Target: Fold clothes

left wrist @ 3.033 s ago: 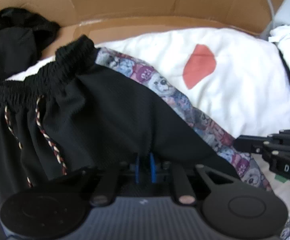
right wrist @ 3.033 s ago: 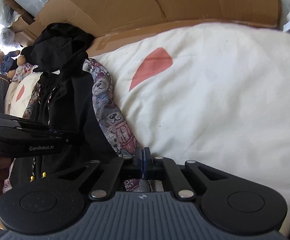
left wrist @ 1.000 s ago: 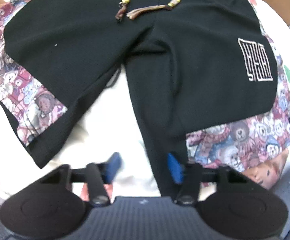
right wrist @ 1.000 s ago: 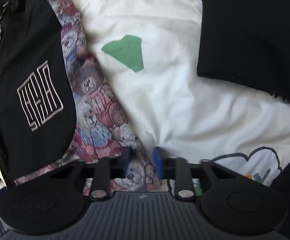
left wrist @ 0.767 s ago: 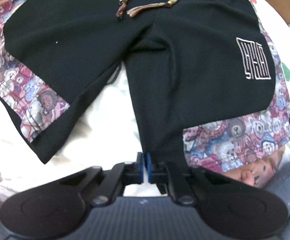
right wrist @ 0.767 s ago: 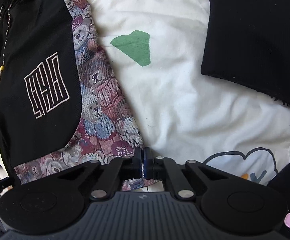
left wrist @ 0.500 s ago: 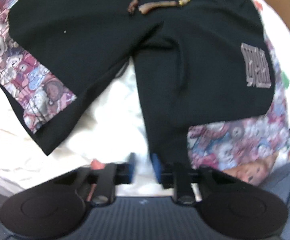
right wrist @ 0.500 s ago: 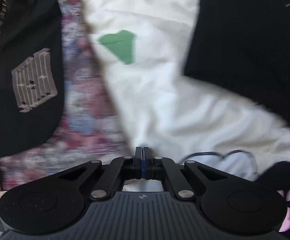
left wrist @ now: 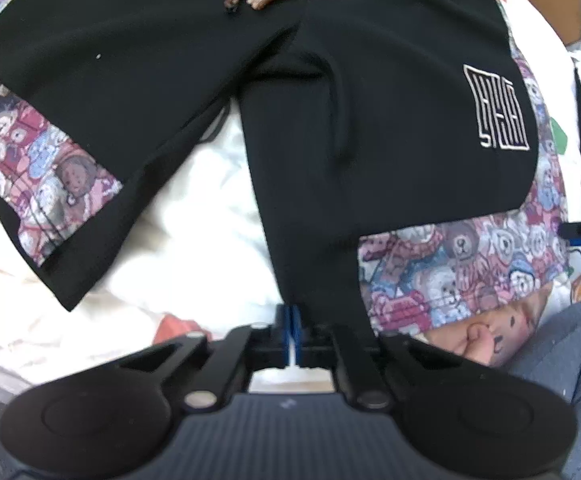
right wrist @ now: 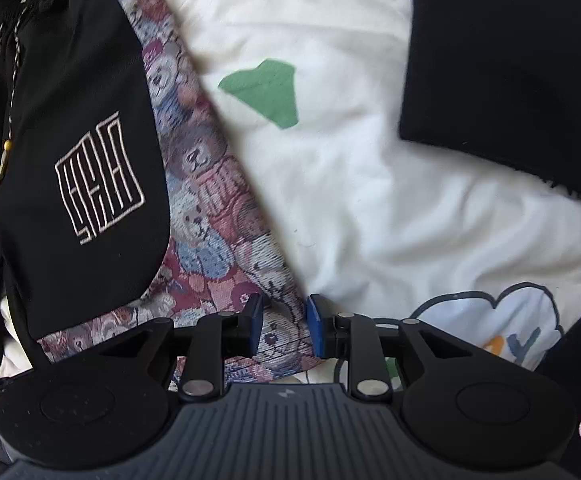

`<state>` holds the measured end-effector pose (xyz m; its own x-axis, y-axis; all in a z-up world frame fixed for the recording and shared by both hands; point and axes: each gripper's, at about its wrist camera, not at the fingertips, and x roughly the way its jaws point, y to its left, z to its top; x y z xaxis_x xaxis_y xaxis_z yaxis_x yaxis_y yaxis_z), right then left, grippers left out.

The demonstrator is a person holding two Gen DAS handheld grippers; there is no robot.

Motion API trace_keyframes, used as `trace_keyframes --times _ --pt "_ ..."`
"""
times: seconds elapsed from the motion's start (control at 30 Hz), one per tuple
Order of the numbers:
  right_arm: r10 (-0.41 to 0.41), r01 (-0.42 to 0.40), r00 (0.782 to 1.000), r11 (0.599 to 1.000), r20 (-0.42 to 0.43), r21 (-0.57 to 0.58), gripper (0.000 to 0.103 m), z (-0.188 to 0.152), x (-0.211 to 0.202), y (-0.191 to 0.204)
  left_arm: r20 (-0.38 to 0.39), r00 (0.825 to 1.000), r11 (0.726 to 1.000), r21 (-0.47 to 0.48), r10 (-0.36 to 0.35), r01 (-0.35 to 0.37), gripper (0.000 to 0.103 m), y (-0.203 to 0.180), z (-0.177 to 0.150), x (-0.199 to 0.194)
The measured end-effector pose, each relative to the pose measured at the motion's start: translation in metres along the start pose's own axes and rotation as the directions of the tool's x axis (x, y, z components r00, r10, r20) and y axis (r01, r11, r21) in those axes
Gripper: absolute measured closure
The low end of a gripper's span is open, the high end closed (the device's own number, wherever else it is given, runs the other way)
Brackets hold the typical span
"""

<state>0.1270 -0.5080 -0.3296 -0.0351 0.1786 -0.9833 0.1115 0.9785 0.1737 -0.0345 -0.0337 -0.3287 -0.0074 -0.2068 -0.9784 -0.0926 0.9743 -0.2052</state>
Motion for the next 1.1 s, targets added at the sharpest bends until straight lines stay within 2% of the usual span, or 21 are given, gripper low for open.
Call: trace_keyframes --times 0.07,0.2,0.3,0.33,0.4,0.47,0.6,0.67,0.7,0.77,0.8,0.87,0.9,1.1 --pt "-0.025 0.024 1.000 0.999 -0.004 -0.029 0.101 -0.005 0.004 0.000 -0.008 1.000 1.000 0.012 0.003 -0.002 0.103 0.003 -0.002 0.000" --pt "-0.043 0.041 0.999 0.997 -0.019 -0.066 0.102 -0.010 0.004 0.000 -0.043 0.999 0.999 0.049 0.010 -0.008 0.100 0.010 -0.005 0.002" --pt "-0.063 0.060 0.997 0.995 -0.033 -0.079 0.102 -0.013 0.003 -0.002 -0.102 0.995 0.999 0.032 0.015 -0.012 0.082 0.023 0.002 -0.004" --pt "-0.064 0.062 0.997 0.996 -0.040 -0.064 0.101 -0.014 0.001 -0.004 -0.092 0.995 0.999 0.035 0.022 -0.019 0.079 0.027 0.004 -0.009" --pt "-0.068 0.066 0.996 0.997 -0.055 -0.037 0.097 -0.015 -0.001 -0.008 -0.068 0.997 0.999 0.037 0.036 -0.034 0.060 0.032 0.006 -0.019" --pt "-0.103 0.100 0.992 0.994 -0.071 -0.049 0.093 -0.018 -0.006 -0.007 -0.025 0.998 0.998 0.029 0.057 -0.056 0.051 0.039 0.009 -0.038" --pt "-0.123 0.121 0.992 0.992 -0.040 -0.037 0.076 -0.021 -0.023 -0.004 0.025 0.998 0.999 0.013 0.052 -0.052 0.046 0.054 0.014 -0.064" --pt "-0.121 0.120 0.992 0.992 -0.023 -0.035 0.072 -0.021 -0.030 -0.004 0.054 0.997 0.998 0.004 0.061 -0.061 0.046 0.063 0.013 -0.074" --pt "-0.121 0.121 0.993 0.992 -0.014 -0.035 0.071 -0.020 -0.033 -0.004 0.064 0.996 0.998 0.001 0.063 -0.063 0.046 0.039 0.028 -0.078" --pt "-0.120 0.121 0.993 0.992 0.007 -0.034 0.070 -0.007 -0.041 0.002 0.090 0.994 0.998 0.009 0.065 -0.066 0.046 -0.019 0.038 -0.103" --pt "-0.115 0.115 0.993 0.993 0.022 -0.036 0.069 -0.004 -0.049 0.008 0.101 0.993 0.998 0.009 0.068 -0.069 0.046 -0.031 0.052 -0.108" --pt "-0.103 0.104 0.994 0.994 0.035 -0.042 0.067 0.024 -0.065 0.025 0.123 0.990 0.997 0.005 0.076 -0.077 0.046 -0.050 0.085 -0.113" --pt "-0.095 0.097 0.994 0.995 0.049 -0.038 0.067 0.027 -0.064 0.031 0.129 0.989 0.997 0.001 0.078 -0.079 0.046 -0.065 0.098 -0.097" --pt "-0.066 0.070 0.991 0.997 0.119 -0.033 0.067 0.039 -0.074 0.062 0.172 0.980 0.994 -0.057 0.103 -0.095 0.046 -0.013 0.117 -0.091"
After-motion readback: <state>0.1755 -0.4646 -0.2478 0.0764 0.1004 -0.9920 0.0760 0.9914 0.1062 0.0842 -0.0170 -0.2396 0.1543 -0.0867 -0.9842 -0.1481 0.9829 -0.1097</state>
